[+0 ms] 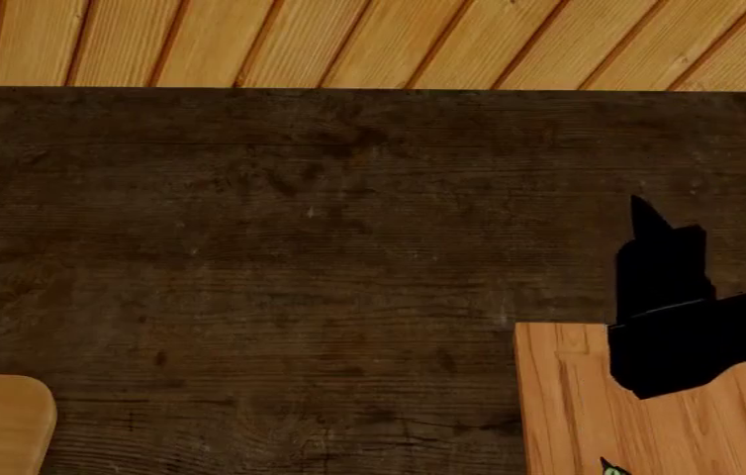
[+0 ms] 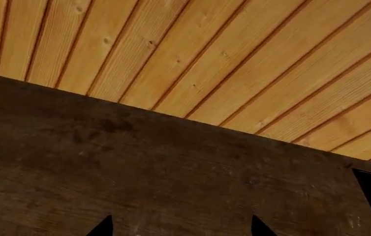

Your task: Place the kiwi and the asparagus on separate cutting boards.

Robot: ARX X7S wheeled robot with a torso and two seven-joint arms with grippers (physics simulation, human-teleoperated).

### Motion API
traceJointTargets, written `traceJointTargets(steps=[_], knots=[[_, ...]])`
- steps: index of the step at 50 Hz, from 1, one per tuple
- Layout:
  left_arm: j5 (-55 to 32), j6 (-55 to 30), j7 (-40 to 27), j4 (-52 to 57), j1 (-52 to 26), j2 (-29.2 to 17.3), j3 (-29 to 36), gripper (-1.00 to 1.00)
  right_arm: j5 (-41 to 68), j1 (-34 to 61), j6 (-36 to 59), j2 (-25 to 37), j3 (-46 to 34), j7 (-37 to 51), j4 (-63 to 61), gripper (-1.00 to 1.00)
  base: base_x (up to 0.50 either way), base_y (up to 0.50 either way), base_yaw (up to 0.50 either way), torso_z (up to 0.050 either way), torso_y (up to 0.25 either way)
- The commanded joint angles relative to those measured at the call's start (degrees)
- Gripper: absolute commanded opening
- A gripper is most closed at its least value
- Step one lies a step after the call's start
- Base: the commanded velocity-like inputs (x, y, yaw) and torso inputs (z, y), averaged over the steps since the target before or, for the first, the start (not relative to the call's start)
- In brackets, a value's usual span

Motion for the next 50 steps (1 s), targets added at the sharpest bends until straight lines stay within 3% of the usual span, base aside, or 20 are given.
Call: traceJointTargets(steps=[1, 5, 8, 23, 39, 50], knots=[[2.8, -3.3, 0.2, -0.1, -2.2, 5.4, 4.9, 1.0, -2.0, -1.5, -1.1, 0.3, 1.3, -1.6, -0.7, 1.0, 0.0, 0.0, 0.0, 0.0, 0.0], [8.2, -3.6, 5.3, 0.3, 0.2, 5.9, 4.1, 1.0, -2.2, -1.8, -1.3, 0.3, 1.3, -1.6, -0.7, 1.0, 0.0, 0.0, 0.0, 0.0, 0.0], [13.1, -3.7, 8.1, 0.7, -0.2, 6.7, 7.3, 1.0, -2.5, -2.3, -1.8, 0.5, 1.1, -1.7, -1.0, 1.0, 0.0, 0.0, 0.0, 0.0, 0.0], [25.5, -3.7, 12.1, 0.7, -0.9, 7.7, 17.1, 1.0, -3.7, -4.7, -3.9, 2.4, 0.5, -2.5, -2.1, 1.0, 0.0, 0.0, 0.0, 0.0, 0.0], [34.2, -3.7, 11.5, 0.7, -0.2, 8.1, 29.1, 1.0, -5.7, -7.4, -6.7, 3.7, -0.5, -3.8, -2.6, 1.0, 0.0, 0.0, 0.0, 0.0, 0.0], [40.8, -3.7, 13.4, 0.7, 1.5, 7.5, 32.5, 1.0, -6.5, -8.9, -8.6, 4.4, -1.0, -4.3, -2.9, 1.0, 0.0, 0.0, 0.0, 0.0, 0.0]])
